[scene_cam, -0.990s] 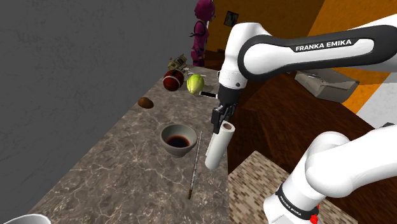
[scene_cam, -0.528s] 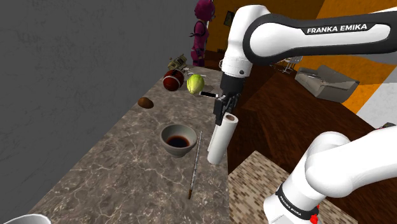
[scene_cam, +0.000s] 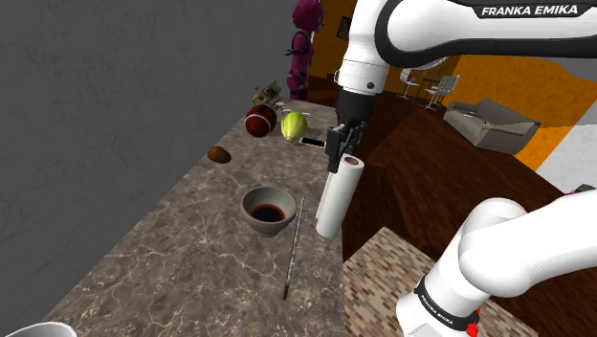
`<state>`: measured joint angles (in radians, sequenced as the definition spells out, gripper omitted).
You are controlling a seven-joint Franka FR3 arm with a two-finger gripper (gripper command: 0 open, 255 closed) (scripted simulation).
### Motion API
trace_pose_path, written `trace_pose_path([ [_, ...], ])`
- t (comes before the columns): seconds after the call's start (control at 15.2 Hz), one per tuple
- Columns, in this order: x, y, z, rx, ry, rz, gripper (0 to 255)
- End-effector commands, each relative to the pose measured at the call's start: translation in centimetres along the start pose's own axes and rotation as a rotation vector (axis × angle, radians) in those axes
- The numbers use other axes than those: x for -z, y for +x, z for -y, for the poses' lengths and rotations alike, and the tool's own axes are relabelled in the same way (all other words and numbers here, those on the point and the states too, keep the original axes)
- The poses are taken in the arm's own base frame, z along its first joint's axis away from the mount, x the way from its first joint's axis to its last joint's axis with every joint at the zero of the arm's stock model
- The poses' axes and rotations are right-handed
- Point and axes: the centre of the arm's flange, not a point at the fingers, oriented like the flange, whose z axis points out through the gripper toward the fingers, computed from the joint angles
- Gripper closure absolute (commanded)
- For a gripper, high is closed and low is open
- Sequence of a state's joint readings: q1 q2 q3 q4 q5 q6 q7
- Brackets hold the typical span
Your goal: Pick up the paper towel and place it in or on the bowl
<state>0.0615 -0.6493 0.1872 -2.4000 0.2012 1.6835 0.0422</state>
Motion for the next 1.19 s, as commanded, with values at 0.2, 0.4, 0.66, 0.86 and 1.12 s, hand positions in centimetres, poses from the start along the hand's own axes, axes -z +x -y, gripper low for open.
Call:
trace_pose_path([
  [0.2, 2.5, -0.3, 0.2, 0.000, 0.000, 0.000, 255],
  [0.4, 4.1, -0.4, 0.3, 0.000, 0.000, 0.000, 255],
  [0.66, 6.0, 0.6, 0.7, 0.000, 0.000, 0.000, 255],
  [0.86, 8.0, 4.0, 1.3, 0.000, 0.000, 0.000, 255],
  [1.12, 10.5, 8.6, 2.1, 0.000, 0.000, 0.000, 255],
])
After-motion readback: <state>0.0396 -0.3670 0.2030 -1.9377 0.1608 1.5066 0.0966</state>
